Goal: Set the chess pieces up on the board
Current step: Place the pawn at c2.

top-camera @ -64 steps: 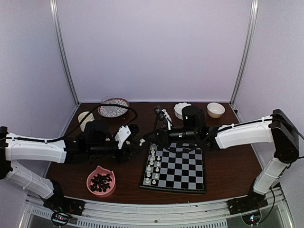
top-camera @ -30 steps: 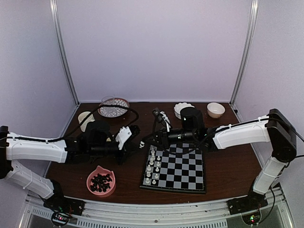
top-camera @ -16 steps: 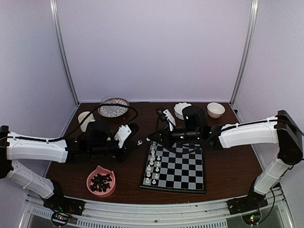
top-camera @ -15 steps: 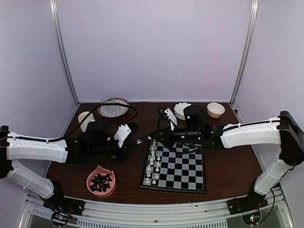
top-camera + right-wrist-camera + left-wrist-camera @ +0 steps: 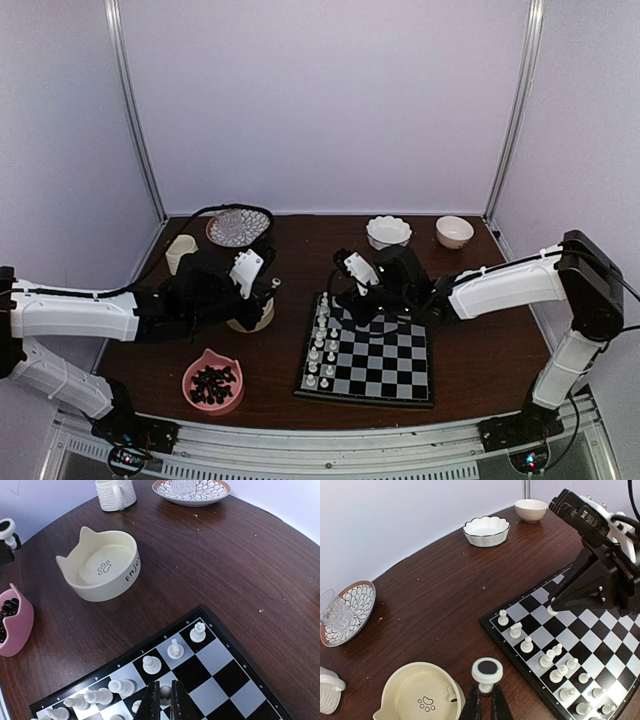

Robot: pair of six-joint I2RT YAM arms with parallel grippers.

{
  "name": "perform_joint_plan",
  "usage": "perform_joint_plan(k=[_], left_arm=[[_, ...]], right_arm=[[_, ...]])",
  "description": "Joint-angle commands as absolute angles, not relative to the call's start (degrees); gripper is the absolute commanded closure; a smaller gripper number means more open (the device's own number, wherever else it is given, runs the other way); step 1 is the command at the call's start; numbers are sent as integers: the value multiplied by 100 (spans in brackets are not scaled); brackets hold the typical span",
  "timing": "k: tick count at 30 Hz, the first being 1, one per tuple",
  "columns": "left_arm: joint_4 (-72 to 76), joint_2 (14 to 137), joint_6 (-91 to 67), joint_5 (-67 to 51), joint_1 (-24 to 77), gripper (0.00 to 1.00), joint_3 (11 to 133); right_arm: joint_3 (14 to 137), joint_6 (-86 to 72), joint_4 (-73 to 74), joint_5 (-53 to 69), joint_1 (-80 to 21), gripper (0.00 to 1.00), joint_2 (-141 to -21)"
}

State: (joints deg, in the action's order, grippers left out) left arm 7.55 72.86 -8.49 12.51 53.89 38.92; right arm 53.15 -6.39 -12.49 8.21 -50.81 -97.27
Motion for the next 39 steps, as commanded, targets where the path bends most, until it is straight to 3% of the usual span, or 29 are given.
perform_joint_plan(k=[1, 39], left_arm=[[802, 7125, -1003, 1507, 5348, 100, 3867], [785, 7377, -867, 813, 5347, 100, 3964]], right_arm=[[5278, -604, -1176, 332, -5089, 100, -9643], [5722, -549, -1120, 765, -5194, 95, -10731]])
